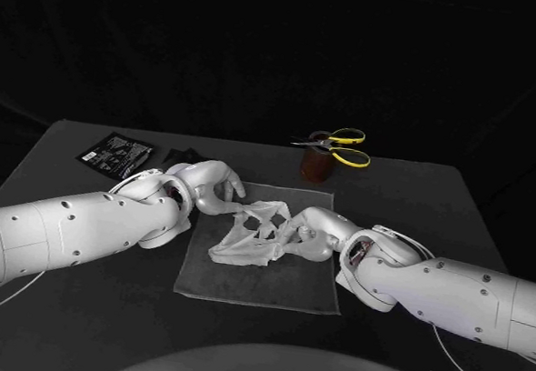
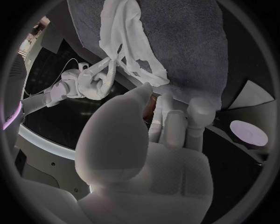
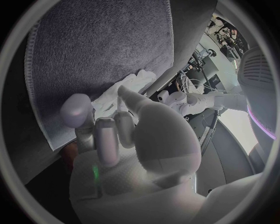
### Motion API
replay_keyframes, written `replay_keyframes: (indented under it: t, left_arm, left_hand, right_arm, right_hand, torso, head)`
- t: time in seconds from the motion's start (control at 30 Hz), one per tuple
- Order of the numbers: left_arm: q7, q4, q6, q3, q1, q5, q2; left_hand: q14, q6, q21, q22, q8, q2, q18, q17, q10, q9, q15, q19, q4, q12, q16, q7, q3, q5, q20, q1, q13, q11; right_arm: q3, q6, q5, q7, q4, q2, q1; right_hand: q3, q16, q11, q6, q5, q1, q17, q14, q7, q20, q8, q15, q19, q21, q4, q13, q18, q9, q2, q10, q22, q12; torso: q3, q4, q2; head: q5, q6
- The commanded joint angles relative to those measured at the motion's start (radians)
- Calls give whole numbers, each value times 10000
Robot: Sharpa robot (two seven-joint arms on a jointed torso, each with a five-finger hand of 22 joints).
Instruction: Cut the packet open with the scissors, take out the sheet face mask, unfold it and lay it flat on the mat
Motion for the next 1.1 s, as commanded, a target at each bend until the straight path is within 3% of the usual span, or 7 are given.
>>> replay_keyframes:
  t: [0.03,0.2,0.3,0.87,1.1]
  left_arm:
    - [-699,-53,47,15,15,-95,81]
    - [-942,-203,380,19,18,-94,233]
    - [-992,-296,493,20,18,-89,330]
    - [-1025,-738,967,16,6,-59,813]
    - [-1044,-773,1177,15,4,-149,896]
  left_hand:
    - [233,85,269,275,93,-76,-184,457,87,-4,4,225,111,250,176,-74,-161,14,-11,-47,116,10]
    - [519,477,634,636,346,-41,-261,1176,138,96,-93,442,337,715,446,-211,-395,15,-84,-27,353,-117]
    - [538,596,685,684,421,-13,-269,1235,155,125,-127,457,414,846,473,-257,-469,14,-111,-21,423,-157]
    - [814,611,983,987,419,48,-337,2019,243,108,-182,601,552,1497,725,-298,-743,14,-178,257,800,-213]
    - [934,959,1159,1170,589,314,-376,2350,271,164,-244,708,445,1738,829,-408,-598,17,-210,685,950,-304]
  right_arm:
    - [6,65,-161,51,25,-7,-2]
    - [6,30,-166,74,38,-11,-1]
    - [6,0,-168,87,53,-17,-1]
    - [9,-84,-168,125,172,-97,11]
    - [10,-128,-173,122,180,-124,15]
  right_hand:
    - [13,56,-16,58,-2,-11,1194,747,-1,-72,49,-83,14,53,-39,394,72,21,74,97,1111,35]
    - [19,59,-24,51,-2,-13,1201,749,-8,-82,80,-90,22,70,-38,413,68,44,84,113,1116,50]
    - [19,58,-24,51,-2,-13,1199,748,-9,-83,82,-91,23,73,-39,414,68,45,84,115,1116,52]
    - [44,62,-38,17,-2,-16,1208,752,-20,-104,154,-107,44,125,-35,483,56,99,119,169,1129,110]
    - [49,65,-41,10,-2,-17,1215,753,-22,-108,169,-109,46,128,-34,490,55,111,124,176,1130,115]
  torso:
    - [-1,2,-13]
    - [-1,-8,-6]
    - [-1,-6,-1]
    - [6,2,-1]
    - [-6,4,-13]
  head:
    - [18,0]
    - [20,0]
    - [23,0]
    - [-21,0]
    - [-26,0]
